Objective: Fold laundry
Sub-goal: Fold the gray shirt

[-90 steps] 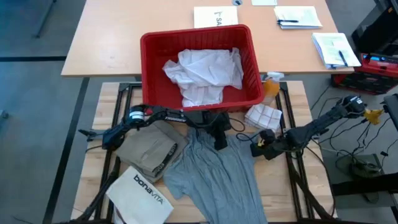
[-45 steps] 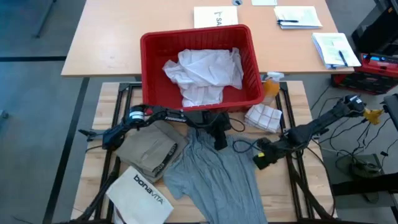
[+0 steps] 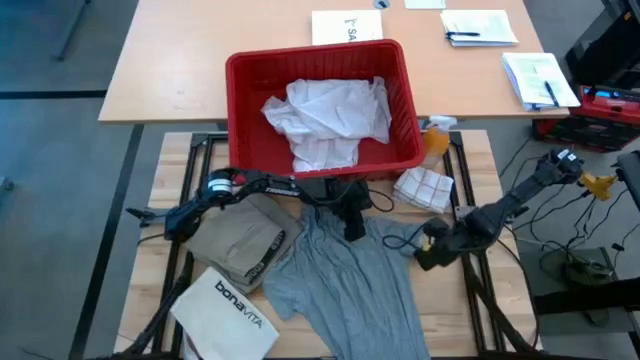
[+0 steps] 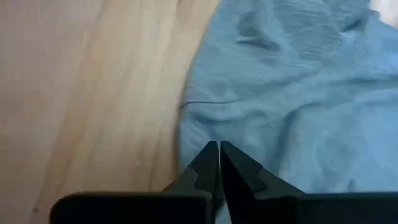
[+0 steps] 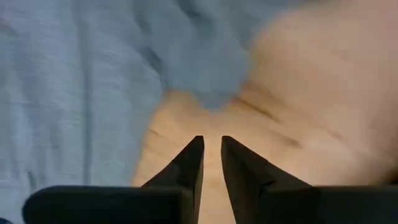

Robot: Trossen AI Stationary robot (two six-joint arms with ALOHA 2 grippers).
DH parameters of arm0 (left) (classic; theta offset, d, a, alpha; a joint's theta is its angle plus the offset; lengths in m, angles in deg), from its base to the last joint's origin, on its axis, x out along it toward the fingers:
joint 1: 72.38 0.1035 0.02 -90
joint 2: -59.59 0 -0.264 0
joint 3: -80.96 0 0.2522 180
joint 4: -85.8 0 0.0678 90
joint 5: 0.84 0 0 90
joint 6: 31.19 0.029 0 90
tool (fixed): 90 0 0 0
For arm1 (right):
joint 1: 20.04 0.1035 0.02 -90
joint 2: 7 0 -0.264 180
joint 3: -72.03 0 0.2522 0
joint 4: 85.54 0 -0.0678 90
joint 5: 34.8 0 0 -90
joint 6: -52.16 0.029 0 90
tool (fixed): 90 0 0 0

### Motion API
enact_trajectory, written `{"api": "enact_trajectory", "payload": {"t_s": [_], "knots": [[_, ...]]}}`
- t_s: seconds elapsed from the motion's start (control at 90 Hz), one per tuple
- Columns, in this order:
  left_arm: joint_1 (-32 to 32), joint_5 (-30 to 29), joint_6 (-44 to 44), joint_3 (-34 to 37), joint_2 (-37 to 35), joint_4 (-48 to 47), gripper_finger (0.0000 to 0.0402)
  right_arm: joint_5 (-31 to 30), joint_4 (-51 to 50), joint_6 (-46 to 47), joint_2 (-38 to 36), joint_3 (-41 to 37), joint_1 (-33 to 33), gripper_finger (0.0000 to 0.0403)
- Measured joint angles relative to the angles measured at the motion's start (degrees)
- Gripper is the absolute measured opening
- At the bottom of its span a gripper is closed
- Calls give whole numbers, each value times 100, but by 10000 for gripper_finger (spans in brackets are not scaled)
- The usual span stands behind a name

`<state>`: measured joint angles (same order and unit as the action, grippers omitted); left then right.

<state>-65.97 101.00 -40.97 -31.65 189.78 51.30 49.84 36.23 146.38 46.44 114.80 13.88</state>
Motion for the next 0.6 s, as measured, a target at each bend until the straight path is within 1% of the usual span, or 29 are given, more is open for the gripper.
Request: {"api": "enact_trajectory", "payload": {"t_s": [0.1,0.189,0.289,0.367,0.422,0.478,0.544,0.6], "knots": [[-117,149,-2,0,0,-35,0,-40,596,-26,-5,-416,53,107],[-259,264,-2,8,-69,-193,0,-85,822,21,-11,-609,143,171],[-515,164,194,11,-279,-285,0,-583,668,230,-51,-637,382,239],[-751,16,411,6,-474,-294,0,-981,589,479,-51,-637,603,276],[-902,-34,470,-12,-507,-265,0,-1031,543,604,-47,-688,720,290],[-1003,-83,379,-3,-501,-289,0,-1031,634,697,2,-785,807,294],[-1079,-324,57,54,-474,-92,0,-1132,913,820,21,-992,883,285],[-1123,-441,-121,110,-474,147,0,-1281,1205,763,5,-1135,914,268]]}}
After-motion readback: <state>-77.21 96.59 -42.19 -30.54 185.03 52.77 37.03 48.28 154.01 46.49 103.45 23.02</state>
